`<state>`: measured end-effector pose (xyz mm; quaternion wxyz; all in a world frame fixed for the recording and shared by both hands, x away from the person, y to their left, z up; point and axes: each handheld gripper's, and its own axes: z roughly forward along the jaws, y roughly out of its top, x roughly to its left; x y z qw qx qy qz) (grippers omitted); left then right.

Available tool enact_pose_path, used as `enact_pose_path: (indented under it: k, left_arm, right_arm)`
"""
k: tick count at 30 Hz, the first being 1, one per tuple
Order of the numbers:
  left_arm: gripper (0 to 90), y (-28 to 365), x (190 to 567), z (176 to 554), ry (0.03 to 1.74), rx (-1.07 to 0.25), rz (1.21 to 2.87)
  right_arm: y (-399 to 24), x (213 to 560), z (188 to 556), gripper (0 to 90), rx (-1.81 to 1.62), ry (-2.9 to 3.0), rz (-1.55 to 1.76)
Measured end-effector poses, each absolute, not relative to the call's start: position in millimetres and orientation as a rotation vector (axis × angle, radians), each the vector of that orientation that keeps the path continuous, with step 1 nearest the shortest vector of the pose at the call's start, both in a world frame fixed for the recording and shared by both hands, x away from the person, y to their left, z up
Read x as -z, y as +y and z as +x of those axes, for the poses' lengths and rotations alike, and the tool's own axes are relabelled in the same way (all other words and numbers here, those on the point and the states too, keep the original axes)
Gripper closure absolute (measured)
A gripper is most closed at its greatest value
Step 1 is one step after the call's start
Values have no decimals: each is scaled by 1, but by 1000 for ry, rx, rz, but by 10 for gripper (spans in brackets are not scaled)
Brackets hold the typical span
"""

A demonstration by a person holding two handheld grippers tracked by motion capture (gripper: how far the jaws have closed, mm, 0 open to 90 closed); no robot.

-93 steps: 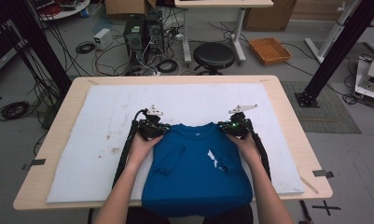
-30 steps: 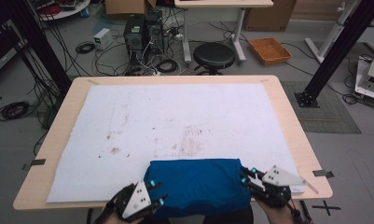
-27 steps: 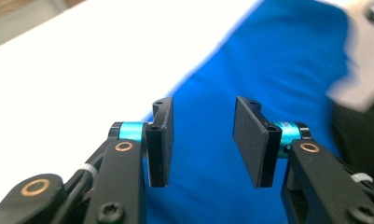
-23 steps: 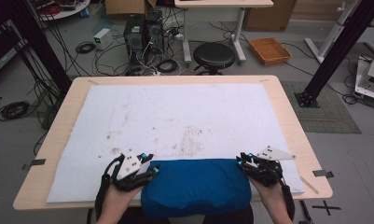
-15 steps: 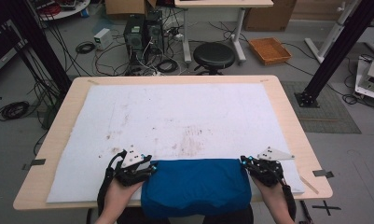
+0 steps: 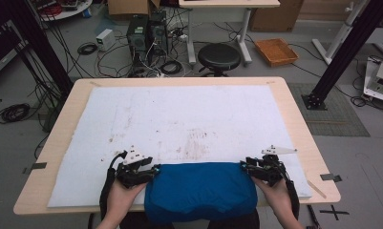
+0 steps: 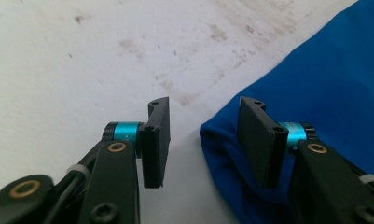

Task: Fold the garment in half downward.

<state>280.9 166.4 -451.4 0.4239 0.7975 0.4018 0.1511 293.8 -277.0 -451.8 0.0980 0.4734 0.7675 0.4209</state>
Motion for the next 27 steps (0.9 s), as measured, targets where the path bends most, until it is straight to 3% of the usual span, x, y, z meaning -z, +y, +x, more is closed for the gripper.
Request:
enact_pose_path:
  k: [2, 3, 4, 8, 17, 27]
  left_arm:
    - [595, 167, 451, 280, 998, -351, 1991]
    - [645, 167, 451, 280, 998, -351, 1991]
    - [691, 165, 452, 278, 983, -324, 1991]
    - [833, 163, 451, 276, 964, -309, 1998]
    - [858, 170, 438, 300, 971, -322, 1958]
    - [857, 169, 413, 363, 968, -468, 1997]
  right_arm:
    - [-276, 451, 292, 741, -1245, 2302, 1378]
    - [-276, 451, 292, 741, -1245, 2302, 1378]
    - [-275, 452, 290, 809, -1235, 2319, 1359]
    - [-276, 451, 288, 847, -1246, 2310, 1330]
    - [-276, 435, 303, 849, -1302, 2251, 1234]
    - [-269, 420, 372, 849, -1289, 2237, 1204]
